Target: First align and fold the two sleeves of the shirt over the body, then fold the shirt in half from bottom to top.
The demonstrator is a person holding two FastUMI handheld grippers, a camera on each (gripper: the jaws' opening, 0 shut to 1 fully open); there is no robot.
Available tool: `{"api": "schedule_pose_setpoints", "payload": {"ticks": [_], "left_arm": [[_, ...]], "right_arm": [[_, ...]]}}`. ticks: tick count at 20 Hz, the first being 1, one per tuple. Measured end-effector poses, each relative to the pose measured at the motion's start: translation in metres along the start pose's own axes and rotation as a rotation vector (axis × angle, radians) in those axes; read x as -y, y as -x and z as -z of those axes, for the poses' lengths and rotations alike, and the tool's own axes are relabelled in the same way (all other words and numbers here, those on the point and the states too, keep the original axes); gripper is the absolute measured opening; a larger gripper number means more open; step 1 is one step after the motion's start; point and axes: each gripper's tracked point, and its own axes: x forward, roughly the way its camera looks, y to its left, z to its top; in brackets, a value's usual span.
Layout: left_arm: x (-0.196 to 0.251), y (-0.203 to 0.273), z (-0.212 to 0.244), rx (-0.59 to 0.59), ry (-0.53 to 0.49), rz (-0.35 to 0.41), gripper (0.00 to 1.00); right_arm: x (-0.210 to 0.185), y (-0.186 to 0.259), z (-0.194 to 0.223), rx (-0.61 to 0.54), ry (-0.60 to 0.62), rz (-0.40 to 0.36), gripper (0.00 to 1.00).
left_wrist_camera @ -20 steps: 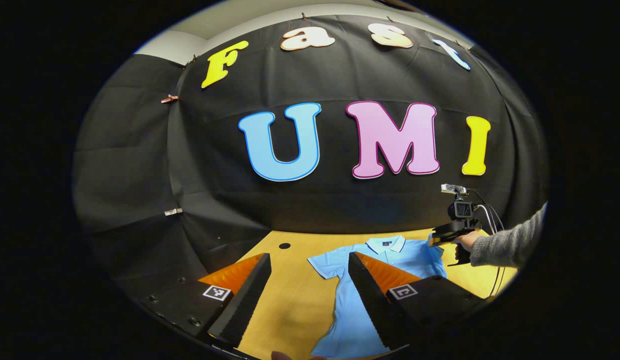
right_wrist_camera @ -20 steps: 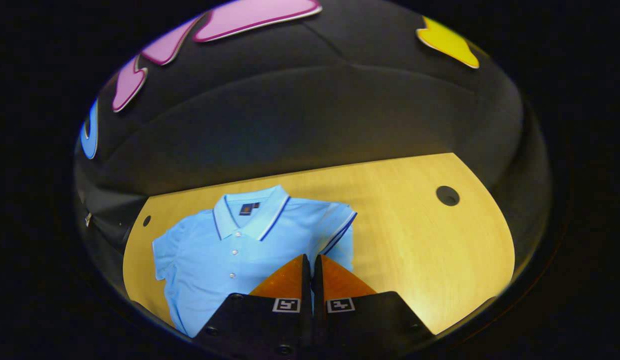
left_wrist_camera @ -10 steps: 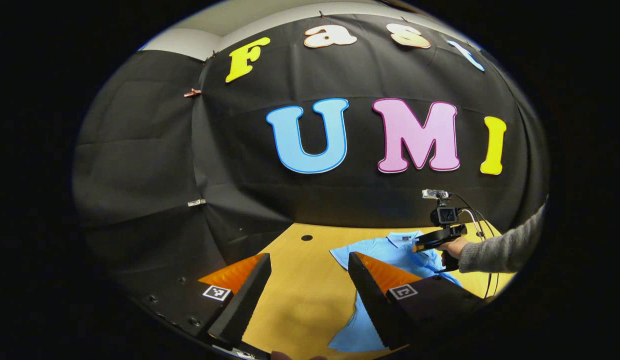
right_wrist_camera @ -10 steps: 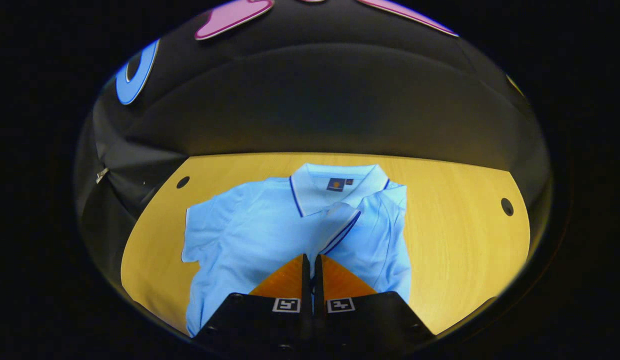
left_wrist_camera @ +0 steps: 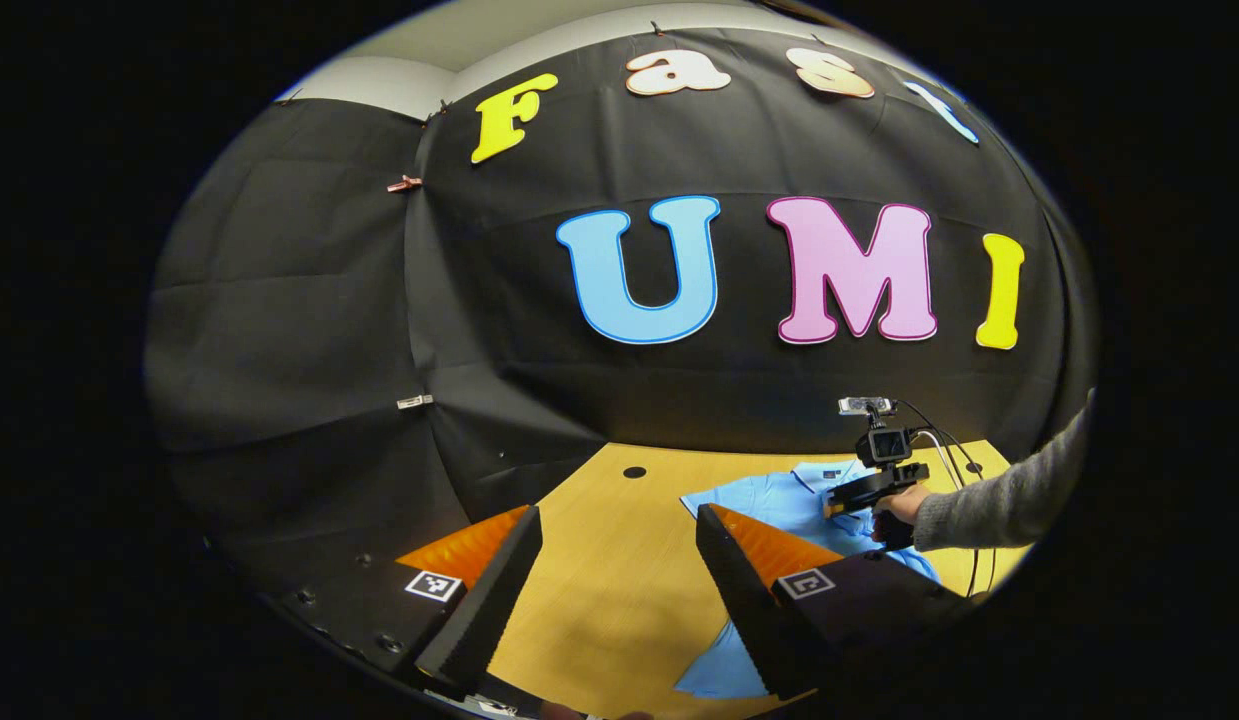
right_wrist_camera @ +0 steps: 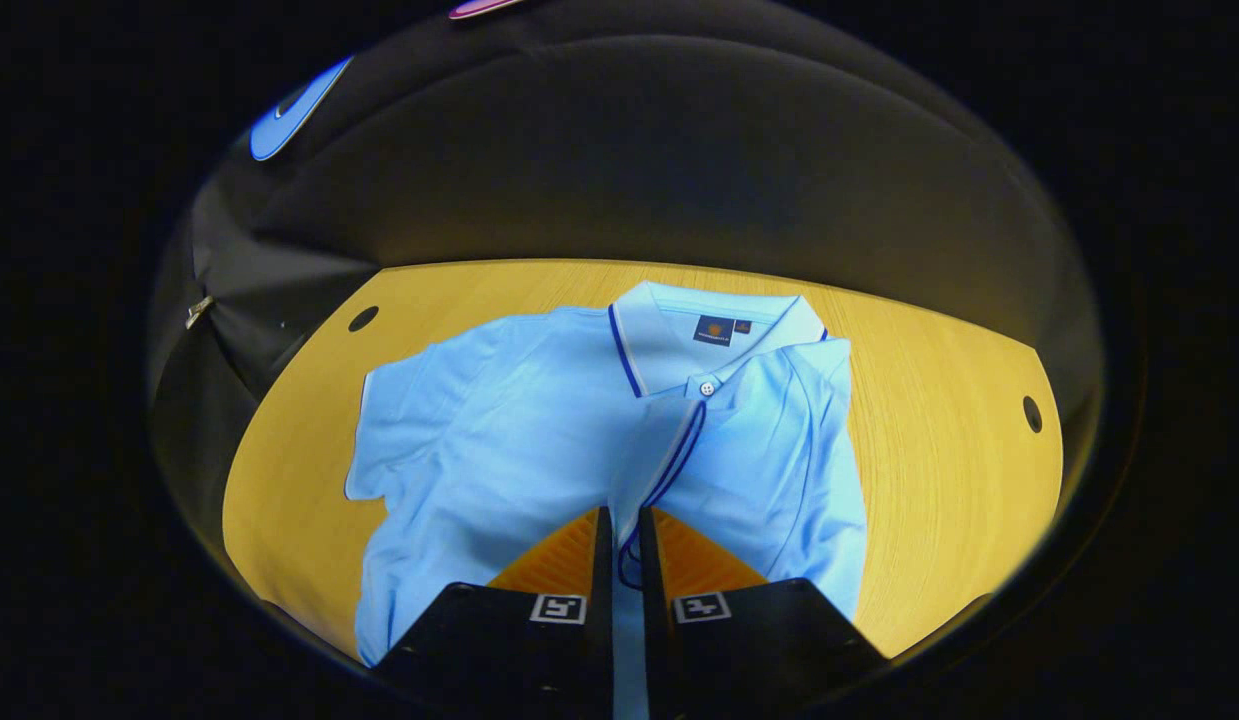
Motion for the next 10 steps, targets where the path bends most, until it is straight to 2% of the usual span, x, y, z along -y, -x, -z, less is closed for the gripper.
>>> {"api": "schedule_pose_setpoints", "payload": {"ticks": [2,5,6,7,8,10], "left_arm": [[0.000,-0.002,-0.001,0.003,0.003,0.002,0.99],[0.001,-0.003,-0.002,0.007,0.001,0.005,0.99],[0.001,-0.004,-0.003,0.007,-0.002,0.008,0.99],[0.002,-0.004,-0.004,0.010,-0.003,0.012,0.99],[0.004,-0.006,-0.004,0.011,-0.002,0.019,0.99],[0.008,-0.015,-0.006,0.012,0.006,0.042,0.99]], "right_arm": [[-0.004,0.000,0.000,0.002,-0.001,-0.008,0.24],[0.000,0.001,-0.004,0.022,0.013,0.018,0.70],[-0.001,0.003,-0.006,0.032,0.001,0.014,0.76],[0.001,0.007,-0.011,0.054,-0.010,0.016,0.88],[0.003,0.013,-0.018,0.083,-0.021,0.015,0.81],[0.008,0.034,-0.038,0.165,-0.048,0.006,0.85]]}}
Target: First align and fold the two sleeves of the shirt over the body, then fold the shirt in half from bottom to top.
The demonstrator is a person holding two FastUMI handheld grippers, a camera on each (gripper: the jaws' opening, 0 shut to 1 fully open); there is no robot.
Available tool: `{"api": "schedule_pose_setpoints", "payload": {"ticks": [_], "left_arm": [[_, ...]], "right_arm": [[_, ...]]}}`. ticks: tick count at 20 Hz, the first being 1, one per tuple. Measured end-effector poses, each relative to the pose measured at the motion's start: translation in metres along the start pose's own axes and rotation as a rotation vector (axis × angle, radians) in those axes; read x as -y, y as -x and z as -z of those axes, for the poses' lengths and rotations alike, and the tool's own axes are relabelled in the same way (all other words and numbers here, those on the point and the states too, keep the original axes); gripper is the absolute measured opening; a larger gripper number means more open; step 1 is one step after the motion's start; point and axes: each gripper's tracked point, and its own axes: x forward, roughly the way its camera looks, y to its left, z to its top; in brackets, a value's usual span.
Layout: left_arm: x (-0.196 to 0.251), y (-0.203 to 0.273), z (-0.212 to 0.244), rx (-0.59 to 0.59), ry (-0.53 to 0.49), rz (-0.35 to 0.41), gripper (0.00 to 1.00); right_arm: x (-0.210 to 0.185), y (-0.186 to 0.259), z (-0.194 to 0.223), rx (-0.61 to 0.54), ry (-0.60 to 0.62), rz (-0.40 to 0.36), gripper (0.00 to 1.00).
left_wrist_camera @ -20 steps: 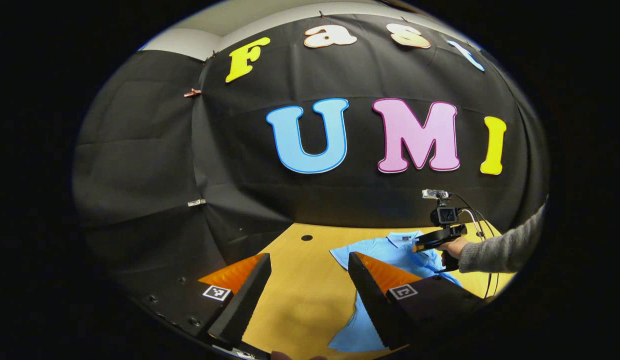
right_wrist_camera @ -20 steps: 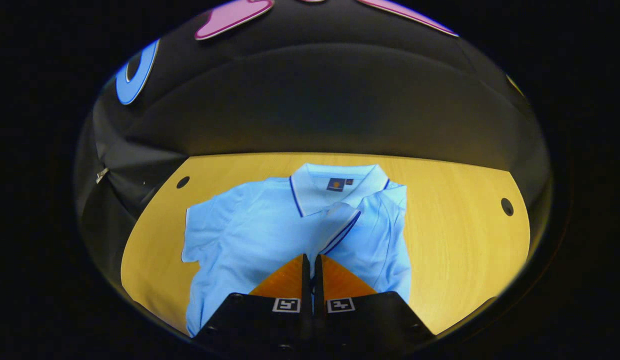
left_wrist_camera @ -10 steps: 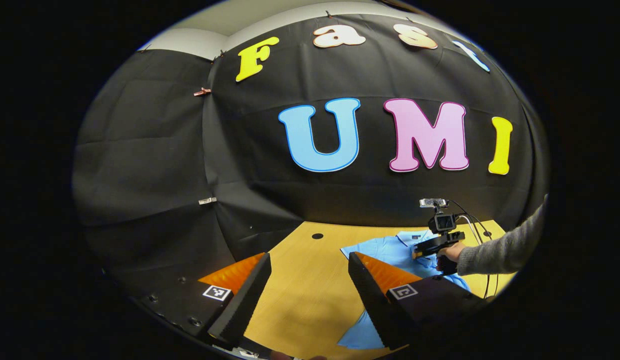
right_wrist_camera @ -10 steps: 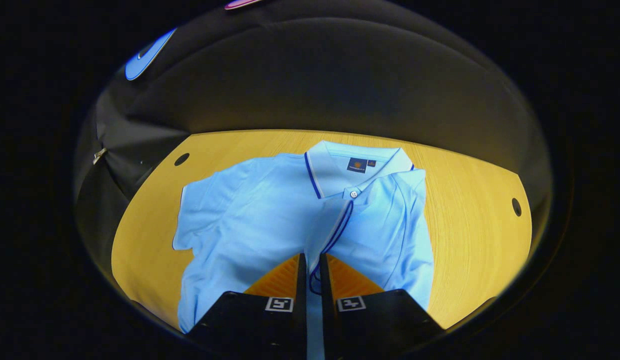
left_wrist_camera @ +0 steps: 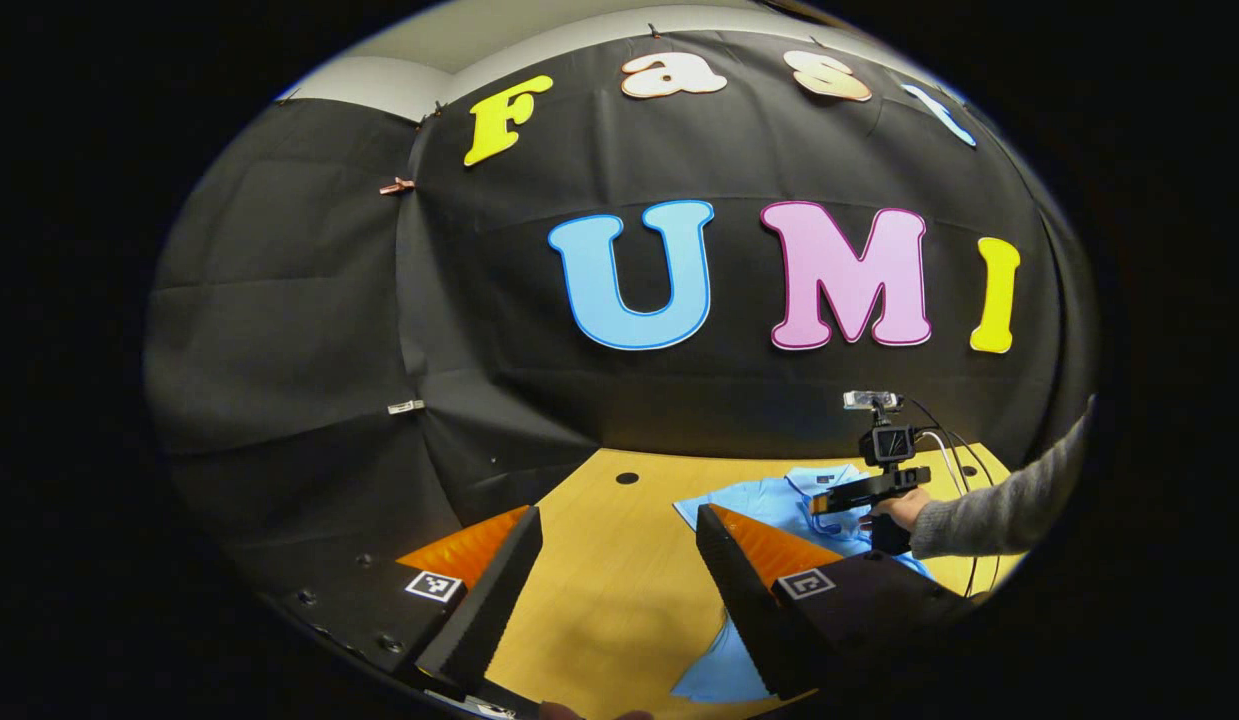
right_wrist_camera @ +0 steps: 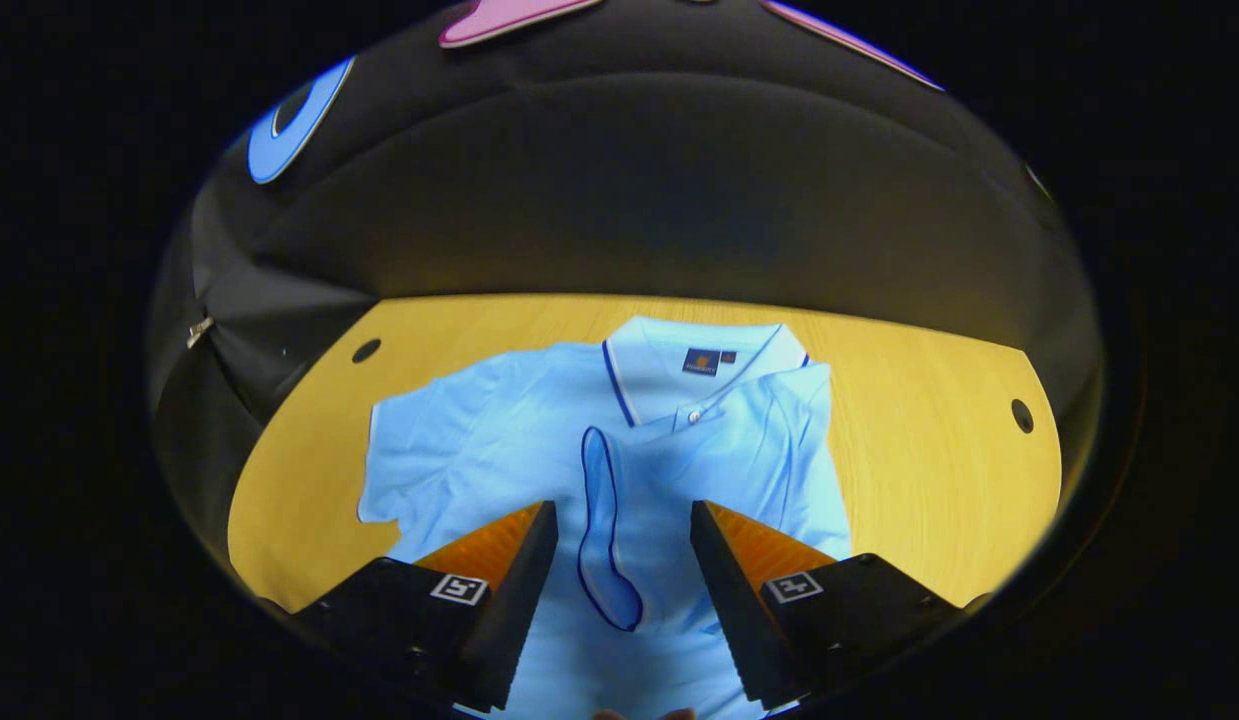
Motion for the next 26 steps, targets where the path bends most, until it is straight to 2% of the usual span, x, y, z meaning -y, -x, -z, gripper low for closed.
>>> {"api": "schedule_pose_setpoints", "payload": {"ticks": [4,6,9,13,19,23,26], "left_arm": [[0.014,-0.046,-0.013,0.034,0.000,0.055,0.99],[0.025,-0.081,-0.018,0.048,-0.012,0.087,0.99],[0.049,-0.140,-0.013,0.014,-0.007,0.157,0.99],[0.080,-0.220,0.012,-0.049,0.032,0.177,0.99],[0.125,-0.307,0.081,-0.224,0.016,0.200,0.99],[0.155,-0.346,0.145,-0.429,-0.023,0.243,0.99],[0.153,-0.372,0.191,-0.592,-0.053,0.183,0.99]], "right_arm": [[0.008,0.067,-0.060,0.239,-0.064,-0.066,0.87],[0.016,0.109,-0.083,0.339,-0.058,-0.092,0.89],[0.024,0.177,-0.099,0.454,-0.003,-0.106,0.89],[0.037,0.255,-0.101,0.565,0.077,-0.092,0.89],[0.068,0.348,-0.075,0.613,0.133,-0.043,0.88],[0.088,0.377,-0.041,0.570,0.120,0.008,0.88],[0.109,0.385,-0.027,0.539,0.076,0.052,0.88]]}}
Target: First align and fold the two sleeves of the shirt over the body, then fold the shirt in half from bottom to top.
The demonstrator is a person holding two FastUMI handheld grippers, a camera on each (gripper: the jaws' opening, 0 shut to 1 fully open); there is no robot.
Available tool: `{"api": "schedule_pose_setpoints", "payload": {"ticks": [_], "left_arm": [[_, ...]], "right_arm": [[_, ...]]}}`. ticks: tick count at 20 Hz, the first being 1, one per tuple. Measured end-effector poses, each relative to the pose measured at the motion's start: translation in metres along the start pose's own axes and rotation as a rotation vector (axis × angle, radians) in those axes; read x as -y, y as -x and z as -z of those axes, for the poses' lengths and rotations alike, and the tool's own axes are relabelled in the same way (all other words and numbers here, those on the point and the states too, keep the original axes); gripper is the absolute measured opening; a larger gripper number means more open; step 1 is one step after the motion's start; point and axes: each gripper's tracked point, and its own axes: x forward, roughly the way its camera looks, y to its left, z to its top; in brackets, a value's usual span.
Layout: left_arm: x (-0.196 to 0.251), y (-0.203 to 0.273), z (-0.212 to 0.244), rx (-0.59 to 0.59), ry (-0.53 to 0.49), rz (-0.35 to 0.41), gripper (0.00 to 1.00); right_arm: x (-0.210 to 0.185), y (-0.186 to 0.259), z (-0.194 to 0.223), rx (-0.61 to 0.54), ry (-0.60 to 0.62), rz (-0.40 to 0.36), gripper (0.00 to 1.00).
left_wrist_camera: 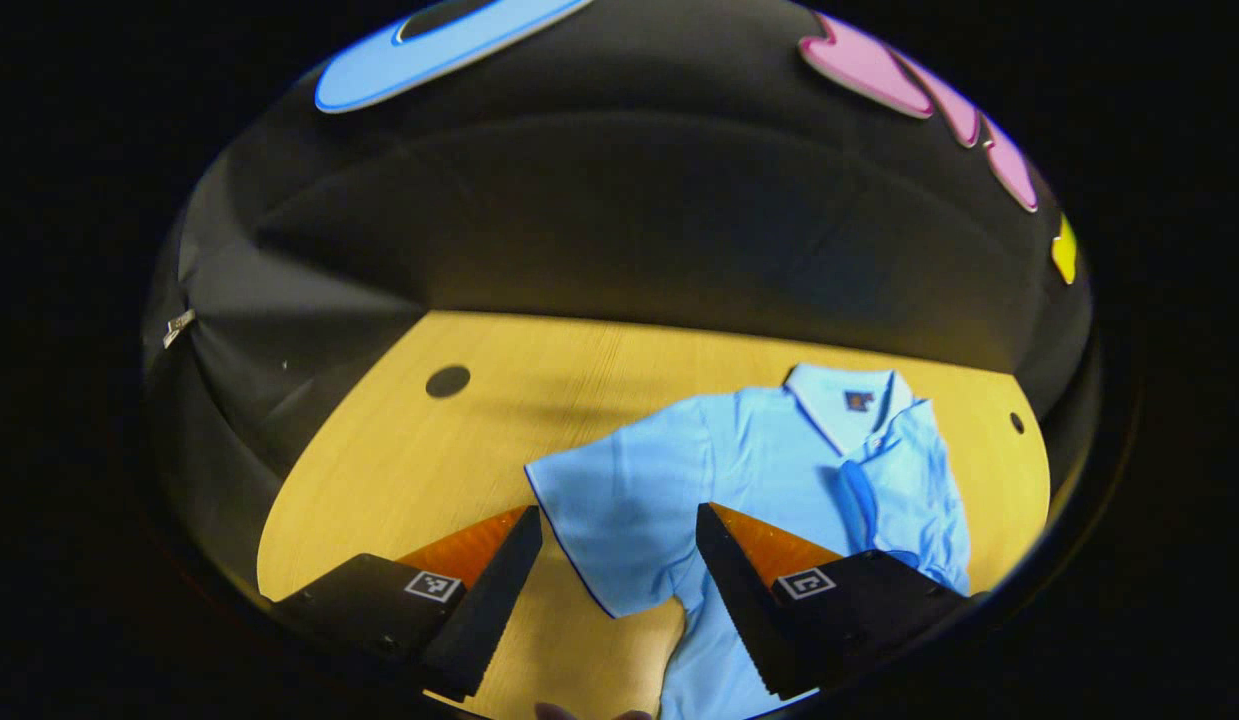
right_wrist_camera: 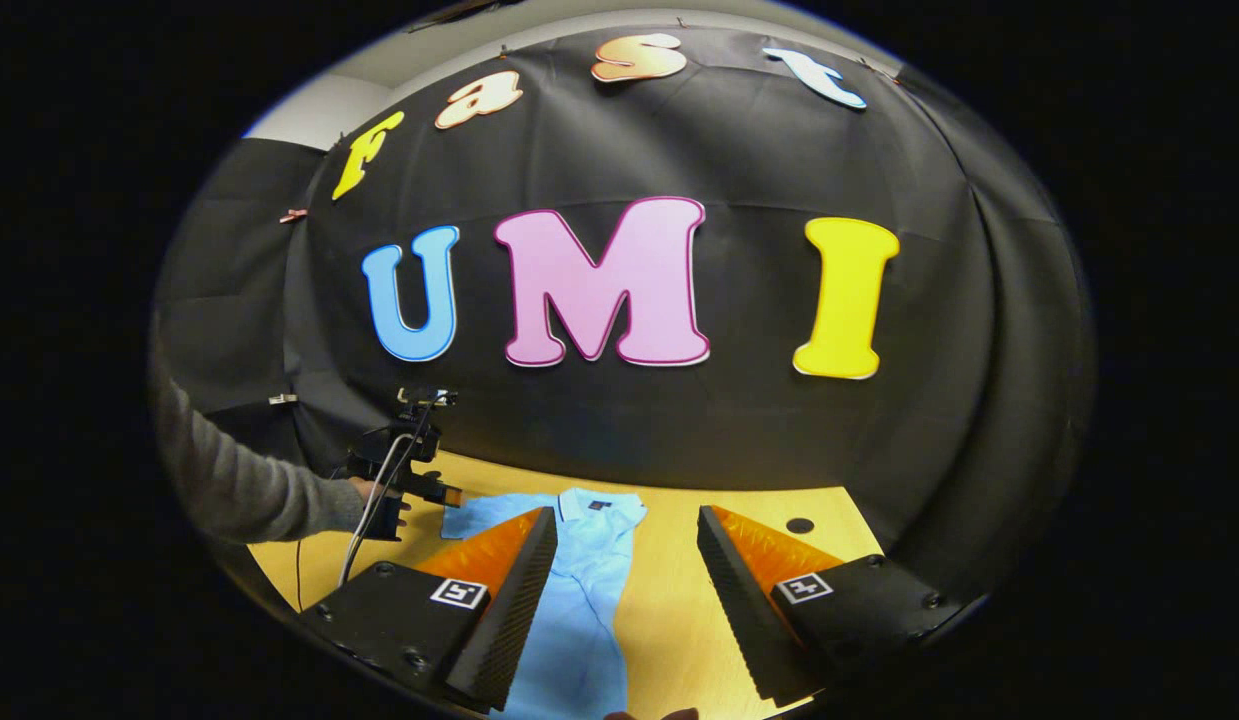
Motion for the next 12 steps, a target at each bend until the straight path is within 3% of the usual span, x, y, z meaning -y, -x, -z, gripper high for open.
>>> {"api": "schedule_pose_setpoints", "payload": {"ticks": [5,10,11,12], "left_arm": [[-0.009,-0.028,0.033,-0.164,0.014,-0.065,0.99],[-0.012,-0.033,0.037,-0.187,0.043,-0.076,0.98],[-0.011,-0.033,0.039,-0.196,0.042,-0.070,0.96],[-0.006,-0.036,0.042,-0.200,0.041,-0.065,0.82]], "right_arm": [[0.024,0.008,0.001,0.003,-0.015,0.052,0.89],[0.034,0.013,0.008,-0.014,-0.020,0.066,0.89],[0.036,0.013,0.009,-0.016,-0.020,0.067,0.89],[0.037,0.014,0.010,-0.019,-0.023,0.065,0.89]]}}
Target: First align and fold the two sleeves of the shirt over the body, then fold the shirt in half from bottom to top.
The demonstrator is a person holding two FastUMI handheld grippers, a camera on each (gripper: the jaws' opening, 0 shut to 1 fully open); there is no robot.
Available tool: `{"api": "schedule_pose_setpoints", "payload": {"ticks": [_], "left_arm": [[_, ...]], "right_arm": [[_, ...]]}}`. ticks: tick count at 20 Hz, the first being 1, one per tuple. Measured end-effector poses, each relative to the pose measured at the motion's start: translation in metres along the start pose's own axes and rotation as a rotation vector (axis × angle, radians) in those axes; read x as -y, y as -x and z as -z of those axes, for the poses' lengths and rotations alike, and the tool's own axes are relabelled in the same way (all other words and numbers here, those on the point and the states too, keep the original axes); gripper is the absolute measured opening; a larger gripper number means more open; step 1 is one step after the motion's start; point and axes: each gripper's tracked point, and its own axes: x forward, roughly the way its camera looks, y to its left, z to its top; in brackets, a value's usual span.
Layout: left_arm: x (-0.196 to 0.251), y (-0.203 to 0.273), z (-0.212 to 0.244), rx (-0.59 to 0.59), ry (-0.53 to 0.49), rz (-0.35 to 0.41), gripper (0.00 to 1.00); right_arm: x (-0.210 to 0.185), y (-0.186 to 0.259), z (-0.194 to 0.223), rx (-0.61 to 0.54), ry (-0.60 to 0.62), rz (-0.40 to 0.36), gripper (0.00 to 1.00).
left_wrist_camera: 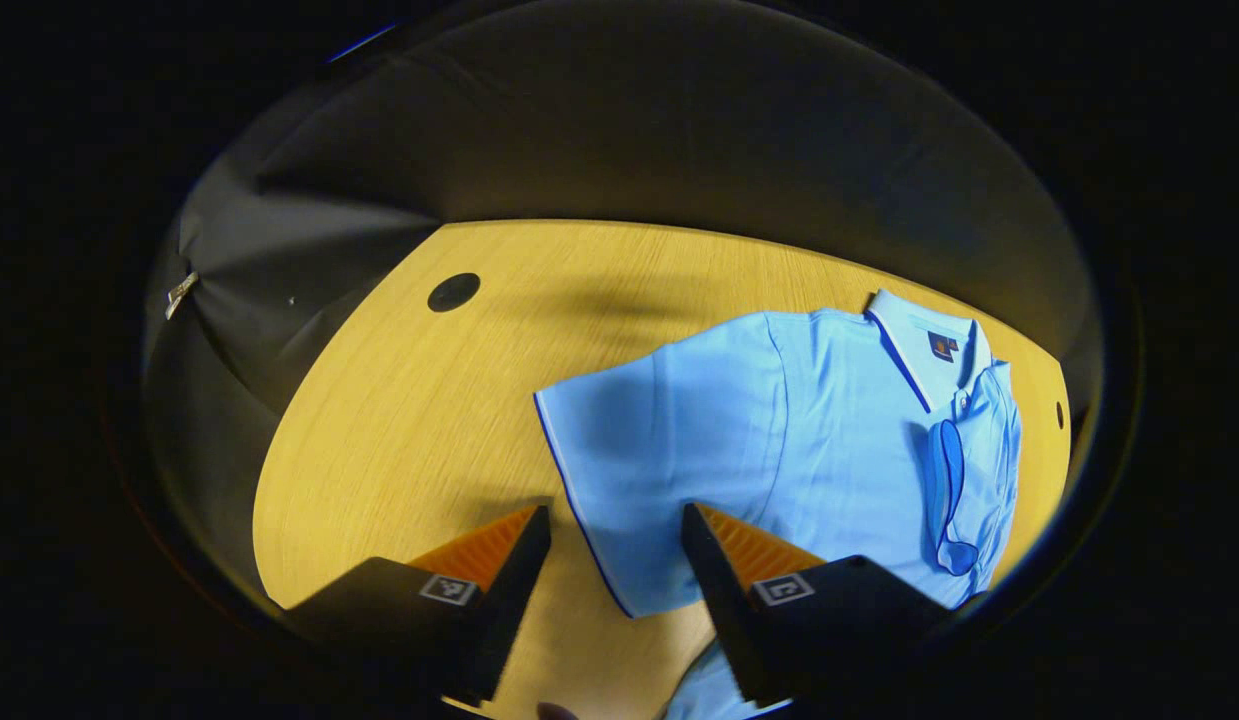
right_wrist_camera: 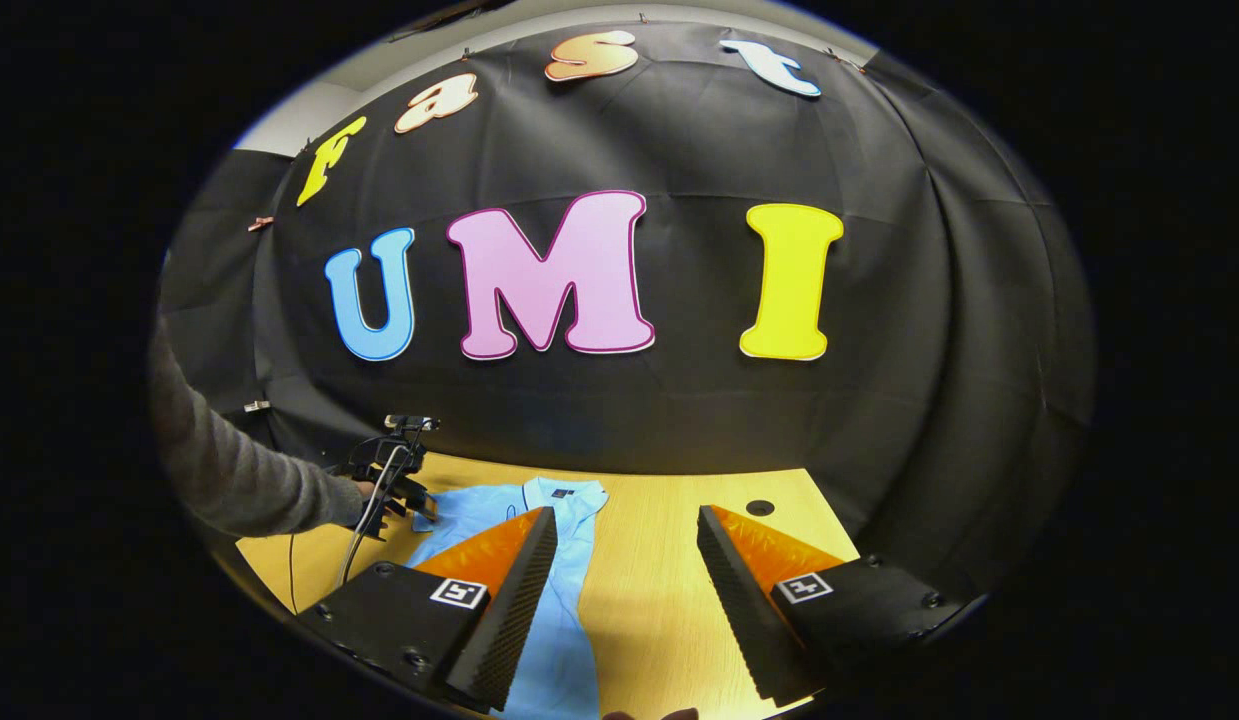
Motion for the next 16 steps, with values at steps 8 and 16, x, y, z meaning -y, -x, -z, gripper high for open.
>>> {"api": "schedule_pose_setpoints", "payload": {"ticks": [8,16], "left_arm": [[0.016,0.009,-0.013,0.045,0.008,0.013,0.06],[0.107,0.078,-0.051,0.236,-0.076,0.196,0.06]], "right_arm": [[0.014,-0.001,0.008,-0.014,-0.031,0.014,0.89],[0.015,-0.001,0.008,-0.014,-0.049,0.006,0.89]]}}
